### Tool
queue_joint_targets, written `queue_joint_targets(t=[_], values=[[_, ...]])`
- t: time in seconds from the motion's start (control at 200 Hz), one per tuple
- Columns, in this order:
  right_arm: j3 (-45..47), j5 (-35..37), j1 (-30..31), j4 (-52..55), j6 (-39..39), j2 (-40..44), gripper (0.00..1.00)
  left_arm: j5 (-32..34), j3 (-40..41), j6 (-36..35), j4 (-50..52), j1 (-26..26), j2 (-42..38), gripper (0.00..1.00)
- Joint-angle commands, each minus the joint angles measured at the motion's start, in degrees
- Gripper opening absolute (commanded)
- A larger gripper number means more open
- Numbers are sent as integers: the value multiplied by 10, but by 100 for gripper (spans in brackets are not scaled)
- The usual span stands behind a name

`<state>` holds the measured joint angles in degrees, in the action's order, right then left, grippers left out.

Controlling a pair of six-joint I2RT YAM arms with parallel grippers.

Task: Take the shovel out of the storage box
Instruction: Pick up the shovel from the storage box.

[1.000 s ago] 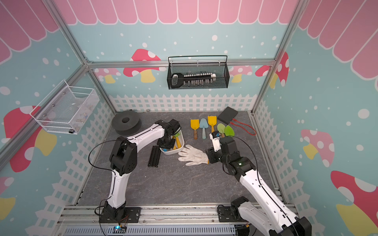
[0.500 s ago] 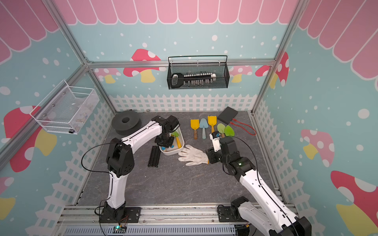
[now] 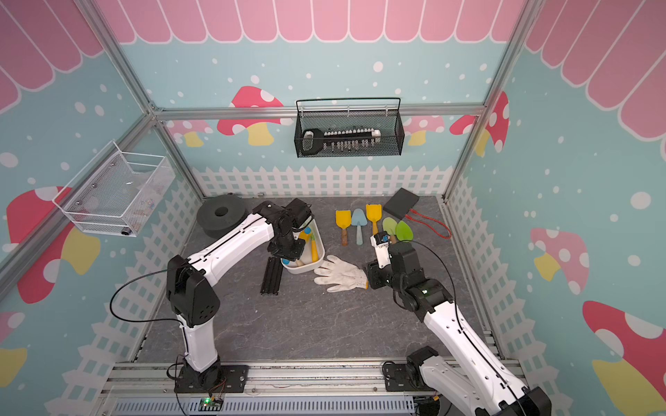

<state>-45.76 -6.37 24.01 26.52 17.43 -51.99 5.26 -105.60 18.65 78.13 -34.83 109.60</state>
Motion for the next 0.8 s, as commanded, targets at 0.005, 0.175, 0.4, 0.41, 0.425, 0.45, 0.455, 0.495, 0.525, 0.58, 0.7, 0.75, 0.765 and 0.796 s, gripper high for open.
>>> queue_joint_targets(t=[0.005, 0.175, 0.4, 0.41, 0.425, 0.45, 0.455, 0.495, 0.525, 0.58, 0.7, 0.75, 0.765, 0.796], values=[[10, 8, 3, 0, 0, 9, 47, -4, 17, 3, 1, -10, -37, 0], [12, 7, 3, -2, 0, 10, 47, 9, 45, 15, -2, -26, -69, 0], [13, 7, 3, -3, 0, 10, 47, 23, 73, 30, -7, -47, -113, 0], [12, 7, 3, -3, 0, 11, 47, 23, 74, 32, -8, -48, -115, 0], [12, 7, 3, -3, 0, 11, 47, 24, 77, 33, -9, -50, -118, 0], [13, 7, 3, -3, 0, 11, 47, 24, 81, 34, -10, -53, -124, 0], [13, 6, 3, -4, 0, 10, 47, 24, 81, 34, -11, -53, -124, 0], [13, 6, 3, -4, 0, 10, 47, 24, 87, 36, -13, -58, -132, 0], [13, 6, 3, -4, 0, 11, 47, 23, 90, 37, -15, -62, -136, 0], [13, 6, 3, -4, 0, 12, 47, 27, 96, 42, -14, -70, -144, 0], [13, 5, 3, -5, 0, 13, 47, 31, 111, 46, -24, -79, -160, 0], [14, 3, 3, -6, 0, 13, 47, 36, 117, 49, -32, -80, -164, 0], [14, 2, 3, -7, 1, 12, 47, 37, 119, 49, -34, -81, -165, 0], [15, 0, 3, -8, 1, 12, 47, 39, 125, 49, -43, -81, -168, 0]])
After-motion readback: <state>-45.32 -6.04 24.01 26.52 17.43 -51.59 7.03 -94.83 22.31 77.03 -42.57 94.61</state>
